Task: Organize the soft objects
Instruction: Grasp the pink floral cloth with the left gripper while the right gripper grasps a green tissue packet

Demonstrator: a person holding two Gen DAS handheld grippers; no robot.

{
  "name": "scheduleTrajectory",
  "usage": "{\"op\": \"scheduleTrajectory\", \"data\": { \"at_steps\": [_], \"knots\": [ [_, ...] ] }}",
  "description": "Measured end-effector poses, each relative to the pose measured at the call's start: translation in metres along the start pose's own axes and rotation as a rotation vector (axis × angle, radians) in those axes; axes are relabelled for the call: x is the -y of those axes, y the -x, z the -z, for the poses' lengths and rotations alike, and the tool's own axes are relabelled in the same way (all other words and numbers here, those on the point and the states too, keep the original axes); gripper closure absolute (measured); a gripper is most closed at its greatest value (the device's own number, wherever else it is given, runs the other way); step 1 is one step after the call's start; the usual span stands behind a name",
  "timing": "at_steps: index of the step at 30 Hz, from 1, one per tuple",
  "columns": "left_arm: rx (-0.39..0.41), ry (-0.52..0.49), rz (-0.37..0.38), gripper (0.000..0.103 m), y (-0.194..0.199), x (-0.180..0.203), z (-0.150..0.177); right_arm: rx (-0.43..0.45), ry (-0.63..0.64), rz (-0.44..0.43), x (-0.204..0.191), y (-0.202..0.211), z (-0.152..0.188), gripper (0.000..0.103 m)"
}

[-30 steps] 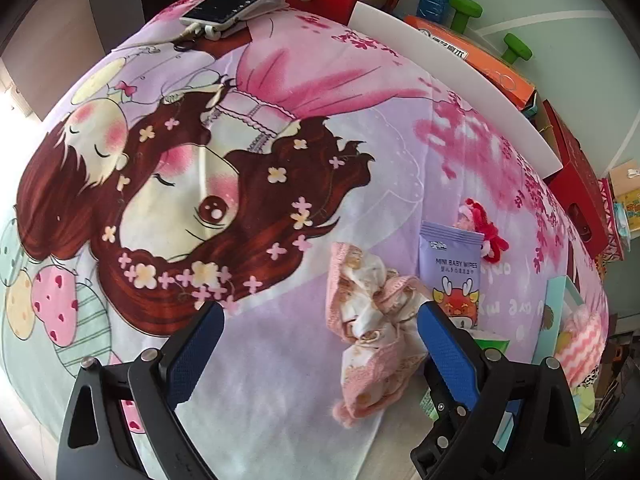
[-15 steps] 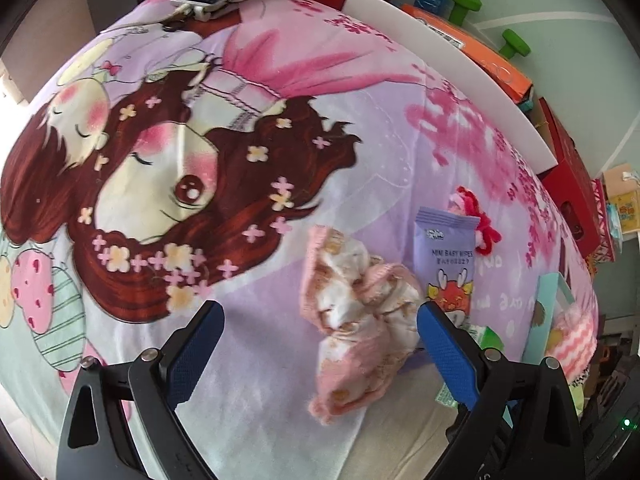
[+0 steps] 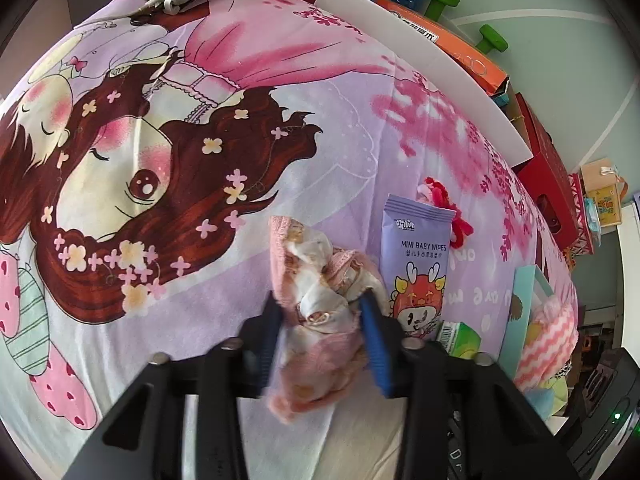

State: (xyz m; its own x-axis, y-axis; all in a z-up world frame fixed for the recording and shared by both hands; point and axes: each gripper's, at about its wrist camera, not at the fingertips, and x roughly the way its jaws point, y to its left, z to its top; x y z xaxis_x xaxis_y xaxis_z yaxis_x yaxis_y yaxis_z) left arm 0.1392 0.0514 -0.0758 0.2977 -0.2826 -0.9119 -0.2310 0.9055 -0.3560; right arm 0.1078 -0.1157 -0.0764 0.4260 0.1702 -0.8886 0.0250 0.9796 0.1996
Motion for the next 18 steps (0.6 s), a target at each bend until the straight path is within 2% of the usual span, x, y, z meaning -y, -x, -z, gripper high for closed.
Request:
{"op": "scheduleTrajectory", "data": {
  "at_steps": [2,13,18],
  "knots": [
    [0.001,0.005,0.016,0.074,0.001,0.000,0.000,0.000,0.000,0.001,0.000,0.000,0.000,0.047],
    [0.006,0.012,0.033,0.078,0.002,0.001,-0.002,0.003,0.009,0.009,-0.002,0.000,0.001,0.049],
    [0.065,-0.002,0.048,0.083,0.020,0.002,-0.003,0.014,0.023,0.032,-0.004,0.003,0.001,0.049]
  ]
}}
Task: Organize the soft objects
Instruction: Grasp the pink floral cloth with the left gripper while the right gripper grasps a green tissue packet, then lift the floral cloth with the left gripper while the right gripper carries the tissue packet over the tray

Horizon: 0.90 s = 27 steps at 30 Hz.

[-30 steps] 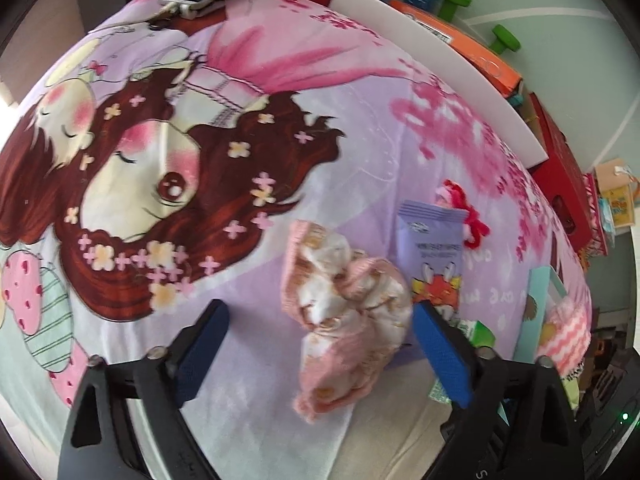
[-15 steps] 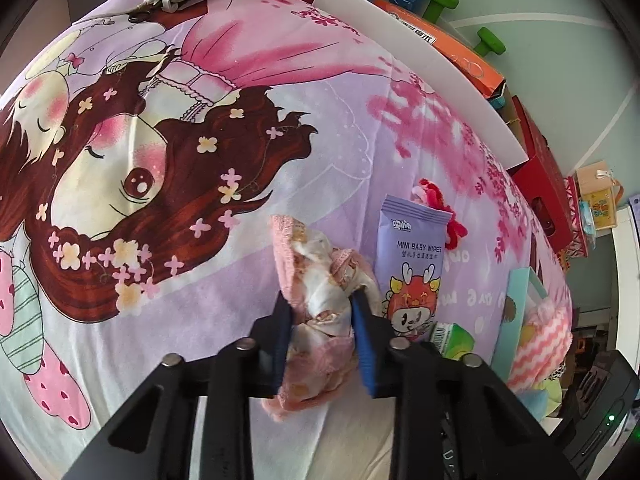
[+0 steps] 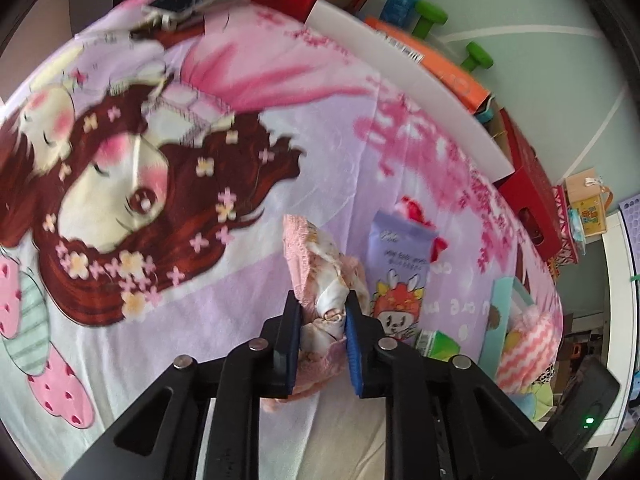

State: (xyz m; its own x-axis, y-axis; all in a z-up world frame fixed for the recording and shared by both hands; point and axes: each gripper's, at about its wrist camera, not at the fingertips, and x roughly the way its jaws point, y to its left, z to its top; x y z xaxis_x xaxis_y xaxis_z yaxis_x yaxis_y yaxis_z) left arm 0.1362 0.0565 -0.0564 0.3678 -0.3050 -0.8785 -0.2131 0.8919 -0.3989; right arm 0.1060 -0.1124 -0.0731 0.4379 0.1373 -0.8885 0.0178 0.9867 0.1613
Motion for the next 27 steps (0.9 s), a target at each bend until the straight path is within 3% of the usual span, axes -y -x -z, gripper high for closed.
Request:
{"op": "scheduleTrajectory", "data": {
  "at_steps": [27],
  "knots": [
    [0.148,-0.054,0.102,0.086,0.063,0.025,0.003,0.142,-0.046,0.028,0.021,0.057,-0.004,0.049]
  ]
}}
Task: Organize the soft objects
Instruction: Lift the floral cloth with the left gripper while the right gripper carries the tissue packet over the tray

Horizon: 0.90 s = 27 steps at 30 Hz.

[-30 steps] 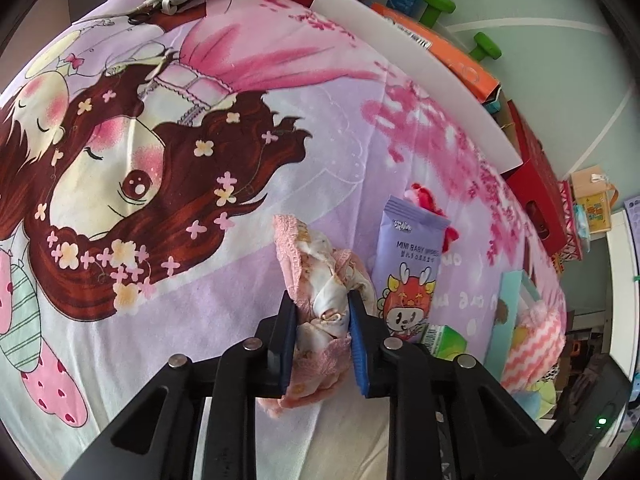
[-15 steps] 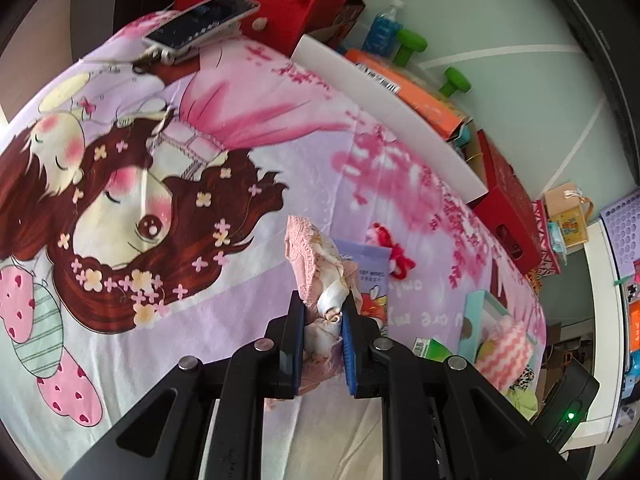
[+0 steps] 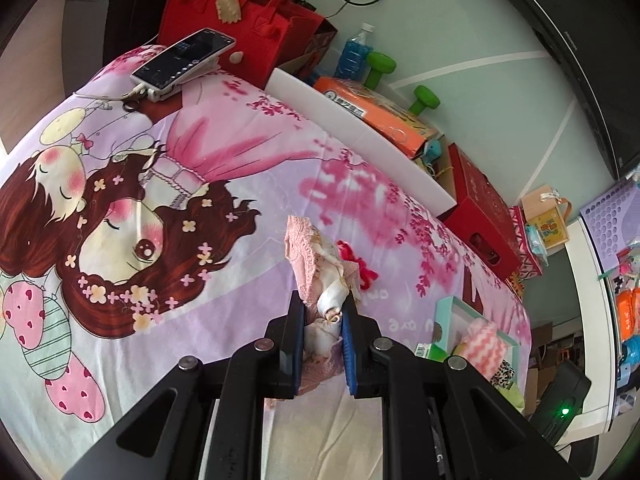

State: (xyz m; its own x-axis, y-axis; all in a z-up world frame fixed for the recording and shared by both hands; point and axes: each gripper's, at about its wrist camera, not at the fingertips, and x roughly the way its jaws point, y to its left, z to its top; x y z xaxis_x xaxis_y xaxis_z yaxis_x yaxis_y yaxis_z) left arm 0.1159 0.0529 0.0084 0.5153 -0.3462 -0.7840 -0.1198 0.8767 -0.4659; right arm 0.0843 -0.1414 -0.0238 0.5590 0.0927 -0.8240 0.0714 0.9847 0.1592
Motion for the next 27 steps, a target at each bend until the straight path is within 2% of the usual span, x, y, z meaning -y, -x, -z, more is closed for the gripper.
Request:
{"op": "scheduleTrajectory", "data": {
  "at_steps": [4,10,19,23,27],
  "knots": [
    [0.007,-0.042,0.018,0.086,0.002,0.015,0.004,0.046,-0.023,0.030,0.016,0.016,-0.003,0.049],
    [-0.003,-0.124,0.082,0.086,0.001,0.047,0.013,0.115,-0.130,0.121,0.066,0.046,-0.005,0.049],
    [-0.122,-0.309,0.186,0.086,-0.023,0.115,0.056,0.116,-0.353,0.261,0.159,0.067,0.010,0.049],
    [-0.192,-0.376,0.204,0.086,-0.043,0.140,0.082,0.100,-0.416,0.268,0.186,0.067,0.019,0.049],
    [-0.228,-0.417,0.188,0.086,-0.059,0.153,0.098,0.102,-0.440,0.268,0.196,0.069,0.026,0.049]
  ]
}}
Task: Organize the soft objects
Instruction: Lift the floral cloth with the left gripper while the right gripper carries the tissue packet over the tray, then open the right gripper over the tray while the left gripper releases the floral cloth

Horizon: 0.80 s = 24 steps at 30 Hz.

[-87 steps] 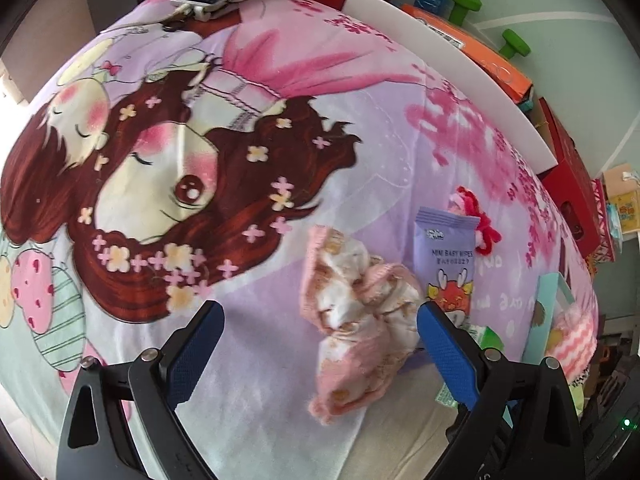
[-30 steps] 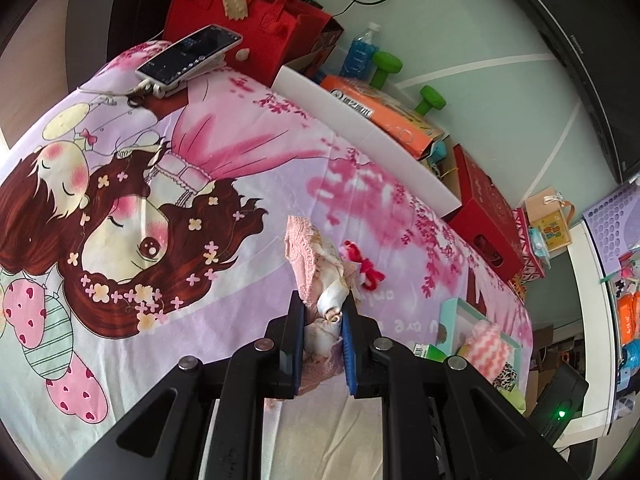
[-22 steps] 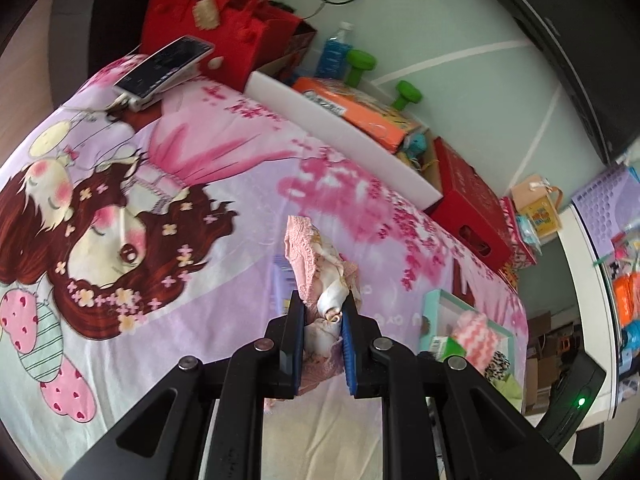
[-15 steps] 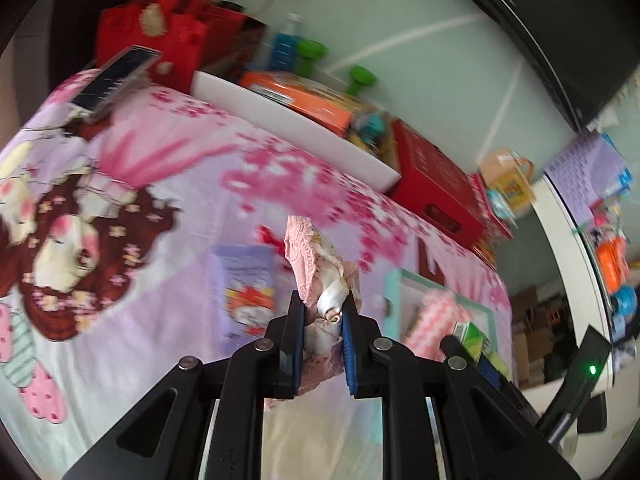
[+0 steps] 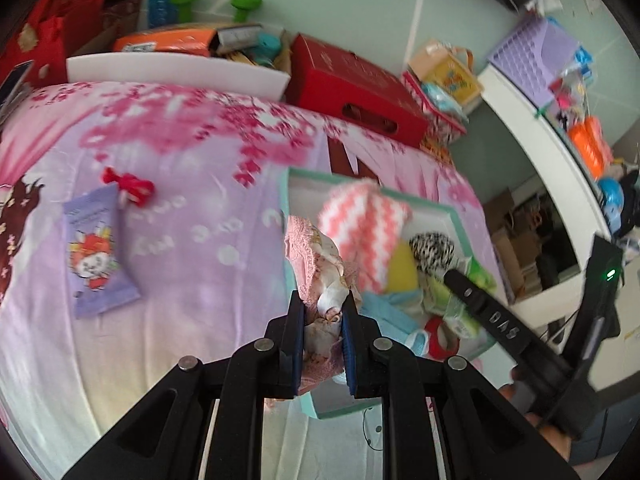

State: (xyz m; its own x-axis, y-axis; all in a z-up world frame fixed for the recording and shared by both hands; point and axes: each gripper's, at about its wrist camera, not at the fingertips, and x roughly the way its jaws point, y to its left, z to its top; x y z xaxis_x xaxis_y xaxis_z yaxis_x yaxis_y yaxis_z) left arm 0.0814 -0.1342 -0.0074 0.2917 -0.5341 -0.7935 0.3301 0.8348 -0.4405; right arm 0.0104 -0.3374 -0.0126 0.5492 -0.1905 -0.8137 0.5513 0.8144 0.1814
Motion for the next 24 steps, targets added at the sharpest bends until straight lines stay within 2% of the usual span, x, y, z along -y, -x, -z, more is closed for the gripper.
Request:
{"op": "scheduleTrajectory", "data": {
  "at_steps": [8,17,19,20,21,22,24],
  "knots": [
    [-0.051,-0.040,0.072,0.086,-0.019,0.020,0.009,-0.034,-0.021,0.028,0.013,-0.011,0.002,0.049],
    [-0.092,-0.095,0.100,0.086,-0.044,0.042,0.013,-0.044,-0.057,0.049,0.030,-0.013,0.003,0.048],
    [-0.098,-0.095,0.102,0.081,-0.045,0.044,0.013,-0.034,-0.067,0.052,0.032,-0.011,0.002,0.046],
    [-0.099,-0.097,0.098,0.072,-0.044,0.044,0.013,-0.024,-0.074,0.052,0.033,-0.009,0.001,0.042],
    [-0.097,-0.098,0.088,0.058,-0.044,0.044,0.012,-0.014,-0.084,0.056,0.035,-0.007,0.000,0.037],
    [-0.090,-0.098,0.069,0.052,-0.043,0.043,0.011,-0.008,-0.093,0.061,0.037,-0.006,-0.002,0.028],
    [-0.071,-0.095,0.047,0.044,-0.038,0.040,0.010,0.003,-0.109,0.071,0.040,-0.003,-0.003,0.023]
  ]
}}
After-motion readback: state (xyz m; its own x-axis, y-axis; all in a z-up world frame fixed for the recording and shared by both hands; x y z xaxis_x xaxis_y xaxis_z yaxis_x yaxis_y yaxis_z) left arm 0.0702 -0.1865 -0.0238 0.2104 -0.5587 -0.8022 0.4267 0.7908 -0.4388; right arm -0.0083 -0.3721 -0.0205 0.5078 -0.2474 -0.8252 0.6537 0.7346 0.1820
